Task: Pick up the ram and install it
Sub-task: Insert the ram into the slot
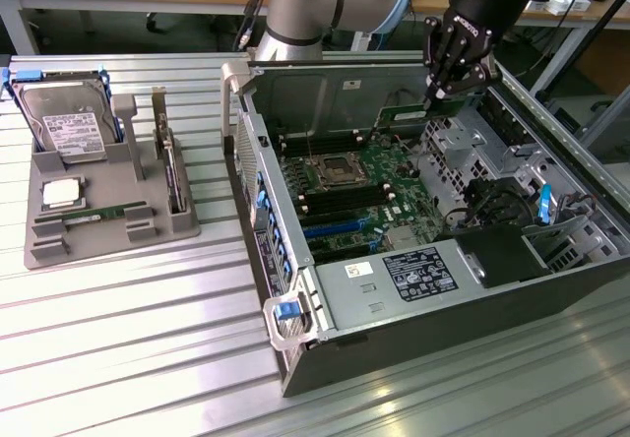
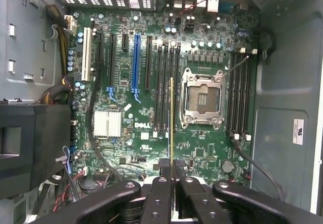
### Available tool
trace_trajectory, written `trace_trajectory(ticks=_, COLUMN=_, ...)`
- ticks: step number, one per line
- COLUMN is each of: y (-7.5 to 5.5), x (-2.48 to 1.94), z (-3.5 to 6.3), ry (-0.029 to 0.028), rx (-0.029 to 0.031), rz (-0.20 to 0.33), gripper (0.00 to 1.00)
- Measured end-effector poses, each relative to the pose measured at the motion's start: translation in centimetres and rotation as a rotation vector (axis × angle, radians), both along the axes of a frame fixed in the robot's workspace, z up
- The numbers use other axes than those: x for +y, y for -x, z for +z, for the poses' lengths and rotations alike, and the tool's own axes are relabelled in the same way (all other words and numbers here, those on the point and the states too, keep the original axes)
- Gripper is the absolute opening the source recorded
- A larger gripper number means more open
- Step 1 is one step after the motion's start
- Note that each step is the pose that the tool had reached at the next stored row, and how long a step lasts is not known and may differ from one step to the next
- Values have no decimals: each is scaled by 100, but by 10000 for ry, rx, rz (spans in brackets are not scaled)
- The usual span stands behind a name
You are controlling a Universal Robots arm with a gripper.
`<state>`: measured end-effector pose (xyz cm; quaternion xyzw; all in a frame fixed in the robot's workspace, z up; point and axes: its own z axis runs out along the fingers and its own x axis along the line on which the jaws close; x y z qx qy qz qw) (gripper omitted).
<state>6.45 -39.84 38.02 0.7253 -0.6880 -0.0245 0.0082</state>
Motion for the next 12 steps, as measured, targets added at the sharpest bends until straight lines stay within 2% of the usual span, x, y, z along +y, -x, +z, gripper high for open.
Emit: trace_trajectory(ticks=12, y=0, x=0, z=-96, ry=1, rx=0, rz=0, gripper=12)
